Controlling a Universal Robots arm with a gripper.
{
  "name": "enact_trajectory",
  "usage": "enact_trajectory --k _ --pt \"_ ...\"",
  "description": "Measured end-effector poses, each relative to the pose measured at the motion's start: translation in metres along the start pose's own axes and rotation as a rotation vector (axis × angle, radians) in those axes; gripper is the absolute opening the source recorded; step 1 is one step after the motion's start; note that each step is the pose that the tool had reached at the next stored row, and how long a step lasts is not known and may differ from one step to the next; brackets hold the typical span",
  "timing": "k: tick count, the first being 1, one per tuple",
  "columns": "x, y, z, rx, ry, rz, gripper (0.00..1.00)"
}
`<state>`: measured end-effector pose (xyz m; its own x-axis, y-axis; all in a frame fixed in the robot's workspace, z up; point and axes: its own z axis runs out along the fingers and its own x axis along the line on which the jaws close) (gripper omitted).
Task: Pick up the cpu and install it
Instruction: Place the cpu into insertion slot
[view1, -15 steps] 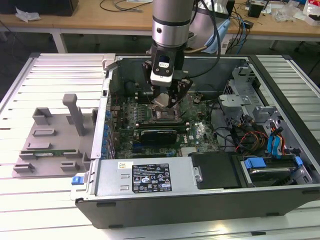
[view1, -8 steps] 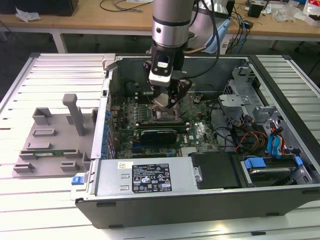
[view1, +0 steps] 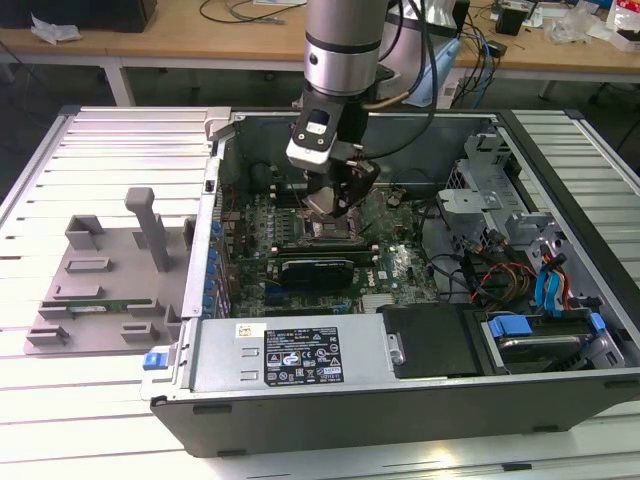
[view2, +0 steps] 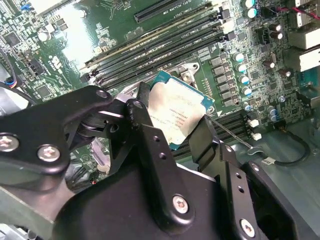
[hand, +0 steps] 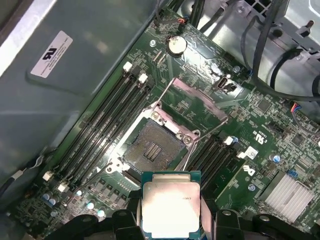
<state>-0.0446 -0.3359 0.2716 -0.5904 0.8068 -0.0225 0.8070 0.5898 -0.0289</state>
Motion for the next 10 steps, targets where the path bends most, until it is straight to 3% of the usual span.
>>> enact_trajectory --k 10 --pt "0.0000 0.0000 0.0004 0.0030 0.0015 0.094 0.55"
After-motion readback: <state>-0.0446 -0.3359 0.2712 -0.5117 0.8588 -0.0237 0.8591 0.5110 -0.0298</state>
